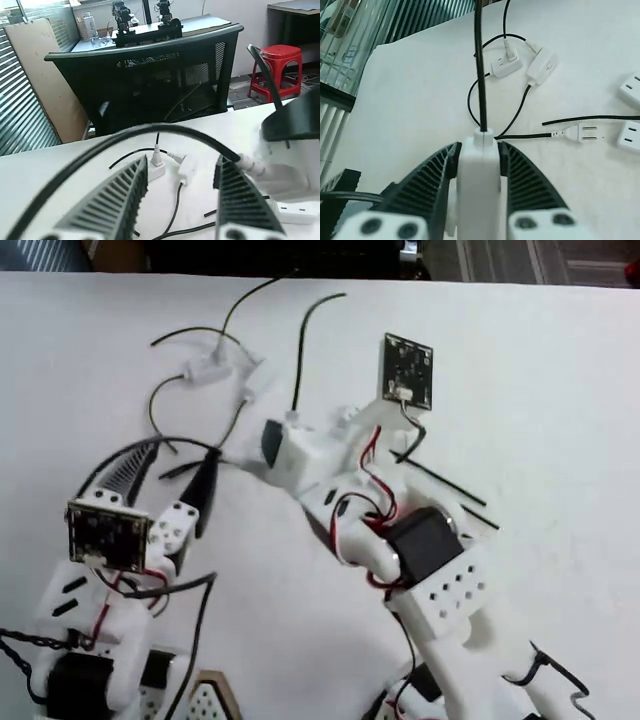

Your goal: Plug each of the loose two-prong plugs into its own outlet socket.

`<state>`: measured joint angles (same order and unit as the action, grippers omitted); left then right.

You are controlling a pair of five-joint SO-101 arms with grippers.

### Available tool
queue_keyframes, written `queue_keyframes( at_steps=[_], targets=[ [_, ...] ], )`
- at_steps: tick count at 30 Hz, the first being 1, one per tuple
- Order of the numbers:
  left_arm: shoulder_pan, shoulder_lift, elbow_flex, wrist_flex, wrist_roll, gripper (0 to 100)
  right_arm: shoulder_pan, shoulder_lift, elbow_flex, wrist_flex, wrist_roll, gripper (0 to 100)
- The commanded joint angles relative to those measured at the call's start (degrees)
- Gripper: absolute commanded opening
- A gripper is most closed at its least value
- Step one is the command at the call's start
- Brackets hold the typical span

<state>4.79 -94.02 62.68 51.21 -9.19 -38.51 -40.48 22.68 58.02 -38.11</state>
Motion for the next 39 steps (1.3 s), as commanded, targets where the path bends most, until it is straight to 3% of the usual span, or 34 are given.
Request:
queue_keyframes(
  at_steps=[1,12,23,28,39],
  targets=[
    [4.88,0.22,1.67,-0.09,-0.53,23,-2.51,-2.07,-0.62,-1.36,0.70,1.6],
    [-0.31,0.13,2.37,7.03,-0.70,23,5.76,-1.45,0.44,-6.29,0.18,1.6],
    [-13.32,0.13,2.46,13.54,-0.26,23,14.37,0.40,18.02,-36.88,3.52,1.6],
    [-15.25,0.13,6.07,13.54,-0.18,23,17.19,12.26,15.82,-43.03,4.75,1.6],
    [-15.25,0.13,11.69,11.43,-0.18,23,17.80,43.03,-5.89,-43.38,8.97,1.7]
  ],
)
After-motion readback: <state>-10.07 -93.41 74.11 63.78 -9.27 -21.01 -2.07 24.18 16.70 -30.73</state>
